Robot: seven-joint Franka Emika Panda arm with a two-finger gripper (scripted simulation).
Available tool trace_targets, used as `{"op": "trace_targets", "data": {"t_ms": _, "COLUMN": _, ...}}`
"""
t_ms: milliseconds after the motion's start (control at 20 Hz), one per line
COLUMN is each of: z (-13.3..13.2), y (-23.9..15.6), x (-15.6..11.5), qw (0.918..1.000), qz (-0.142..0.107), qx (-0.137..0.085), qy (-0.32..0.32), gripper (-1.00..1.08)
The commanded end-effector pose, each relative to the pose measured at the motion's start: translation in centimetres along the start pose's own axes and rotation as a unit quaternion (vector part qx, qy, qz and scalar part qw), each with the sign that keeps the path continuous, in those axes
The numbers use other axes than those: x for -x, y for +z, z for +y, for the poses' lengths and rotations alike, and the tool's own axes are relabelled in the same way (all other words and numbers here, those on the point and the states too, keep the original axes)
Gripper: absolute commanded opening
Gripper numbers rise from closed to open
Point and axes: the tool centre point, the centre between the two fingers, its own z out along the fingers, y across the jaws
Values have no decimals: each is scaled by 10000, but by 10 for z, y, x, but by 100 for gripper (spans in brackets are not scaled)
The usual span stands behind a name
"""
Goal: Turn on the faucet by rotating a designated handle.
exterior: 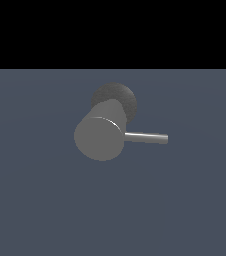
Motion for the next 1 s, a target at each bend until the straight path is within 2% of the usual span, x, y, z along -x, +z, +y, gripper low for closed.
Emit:
{"op": "trace_targets", "data": {"t_ms": 0, "z": 16, "y": -14, "x": -21, "qw": 9987, "qz": 376, "qx": -209, "qy": 268, "gripper": -100}}
{"op": "trace_targets", "data": {"t_ms": 200, "z": 47, "y": -39, "x": -50, "qw": 9915, "qz": 991, "qx": -464, "qy": 704, "gripper": -100}}
{"op": "trace_targets", "data": {"t_ms": 350, "z": 76, "y": -59, "x": -70, "qw": 9819, "qz": 1468, "qx": -595, "qy": 1038, "gripper": -100}}
{"op": "trace_targets", "data": {"t_ms": 650, "z": 139, "y": -101, "x": -98, "qw": 9539, "qz": 2393, "qx": -701, "qy": 1669, "gripper": -100}}
{"op": "trace_targets", "data": {"t_ms": 950, "z": 192, "y": -134, "x": -109, "qw": 9256, "qz": 3066, "qx": -662, "qy": 2118, "gripper": -100}}
